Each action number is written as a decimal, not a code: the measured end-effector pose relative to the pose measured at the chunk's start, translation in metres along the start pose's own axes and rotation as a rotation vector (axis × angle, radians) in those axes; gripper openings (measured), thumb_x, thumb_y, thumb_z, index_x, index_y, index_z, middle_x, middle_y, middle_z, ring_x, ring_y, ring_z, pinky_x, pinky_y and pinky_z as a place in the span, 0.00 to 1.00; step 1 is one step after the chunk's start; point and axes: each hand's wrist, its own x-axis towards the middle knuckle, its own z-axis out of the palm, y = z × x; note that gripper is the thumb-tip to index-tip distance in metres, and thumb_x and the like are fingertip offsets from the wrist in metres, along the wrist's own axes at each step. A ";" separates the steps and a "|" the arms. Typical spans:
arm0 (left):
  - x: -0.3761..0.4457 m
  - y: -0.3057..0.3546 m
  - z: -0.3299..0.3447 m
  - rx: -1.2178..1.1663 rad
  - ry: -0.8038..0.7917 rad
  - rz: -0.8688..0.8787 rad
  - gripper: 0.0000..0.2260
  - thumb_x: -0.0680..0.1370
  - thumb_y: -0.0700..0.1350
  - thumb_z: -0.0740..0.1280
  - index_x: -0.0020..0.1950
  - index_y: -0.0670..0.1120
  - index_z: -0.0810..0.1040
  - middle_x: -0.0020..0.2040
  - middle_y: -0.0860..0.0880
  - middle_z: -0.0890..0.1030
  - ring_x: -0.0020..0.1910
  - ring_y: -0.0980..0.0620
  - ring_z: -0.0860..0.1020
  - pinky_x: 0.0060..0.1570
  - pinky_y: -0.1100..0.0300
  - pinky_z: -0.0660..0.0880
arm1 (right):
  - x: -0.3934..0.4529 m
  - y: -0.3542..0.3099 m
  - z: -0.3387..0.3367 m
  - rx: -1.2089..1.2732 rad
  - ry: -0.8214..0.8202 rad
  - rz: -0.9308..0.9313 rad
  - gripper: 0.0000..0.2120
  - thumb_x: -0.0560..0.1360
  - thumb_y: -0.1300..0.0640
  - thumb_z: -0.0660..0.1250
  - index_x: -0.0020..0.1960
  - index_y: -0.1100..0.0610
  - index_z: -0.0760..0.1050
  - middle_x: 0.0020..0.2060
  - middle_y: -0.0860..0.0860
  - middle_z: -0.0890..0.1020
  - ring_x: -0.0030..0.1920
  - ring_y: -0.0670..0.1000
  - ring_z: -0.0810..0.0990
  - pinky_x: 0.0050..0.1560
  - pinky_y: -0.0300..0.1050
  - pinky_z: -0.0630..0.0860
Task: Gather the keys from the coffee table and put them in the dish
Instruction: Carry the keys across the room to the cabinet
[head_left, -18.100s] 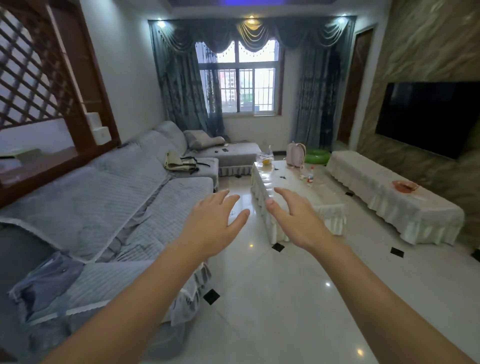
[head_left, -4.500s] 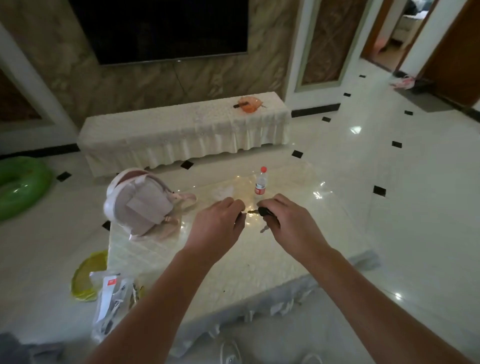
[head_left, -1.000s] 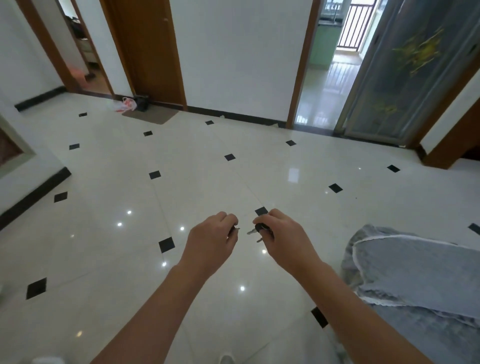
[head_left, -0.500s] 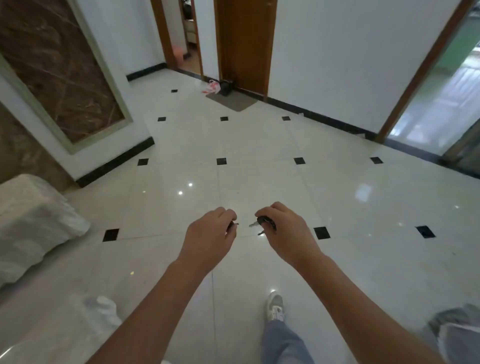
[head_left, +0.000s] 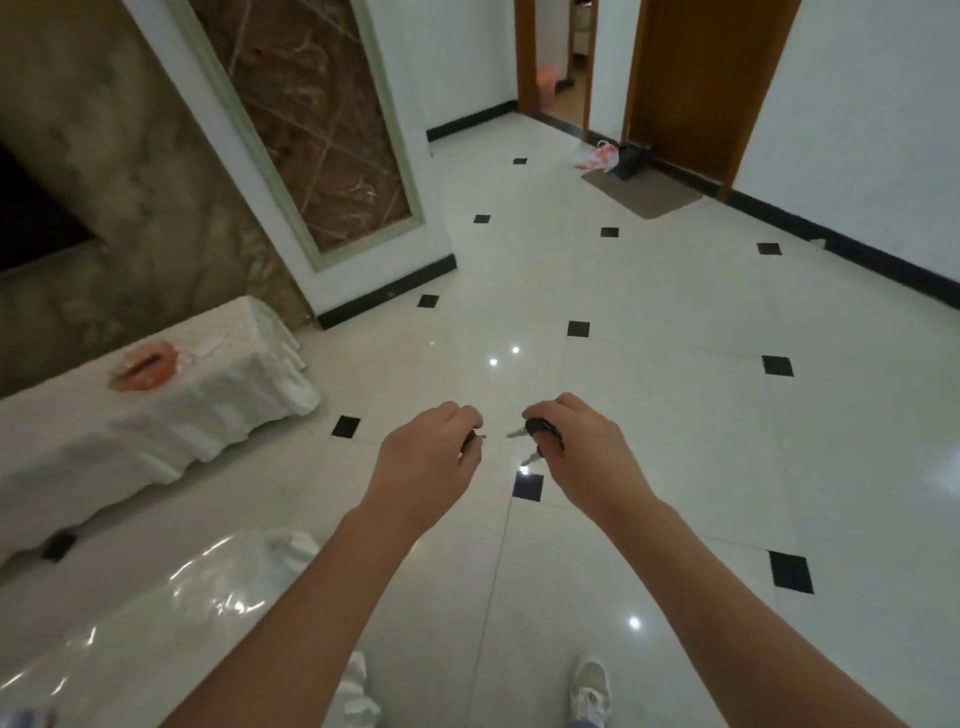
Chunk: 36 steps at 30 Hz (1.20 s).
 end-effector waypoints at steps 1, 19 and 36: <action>0.000 -0.003 0.001 0.011 0.001 -0.020 0.04 0.76 0.44 0.68 0.49 0.49 0.77 0.41 0.54 0.78 0.35 0.56 0.75 0.31 0.66 0.66 | 0.009 0.001 0.004 0.002 -0.016 -0.016 0.09 0.77 0.60 0.64 0.55 0.53 0.79 0.47 0.48 0.79 0.42 0.49 0.79 0.44 0.43 0.77; -0.030 -0.156 -0.019 0.036 0.089 -0.453 0.04 0.77 0.46 0.66 0.51 0.49 0.76 0.43 0.53 0.78 0.40 0.52 0.77 0.34 0.56 0.76 | 0.128 -0.099 0.131 0.009 -0.353 -0.345 0.10 0.76 0.62 0.65 0.56 0.54 0.78 0.47 0.47 0.79 0.42 0.47 0.78 0.41 0.31 0.67; 0.011 -0.356 -0.062 0.006 0.185 -0.527 0.05 0.76 0.45 0.67 0.51 0.50 0.77 0.42 0.54 0.79 0.39 0.53 0.77 0.35 0.58 0.76 | 0.270 -0.213 0.248 0.026 -0.360 -0.403 0.11 0.76 0.61 0.65 0.56 0.52 0.78 0.47 0.47 0.78 0.42 0.48 0.79 0.44 0.43 0.78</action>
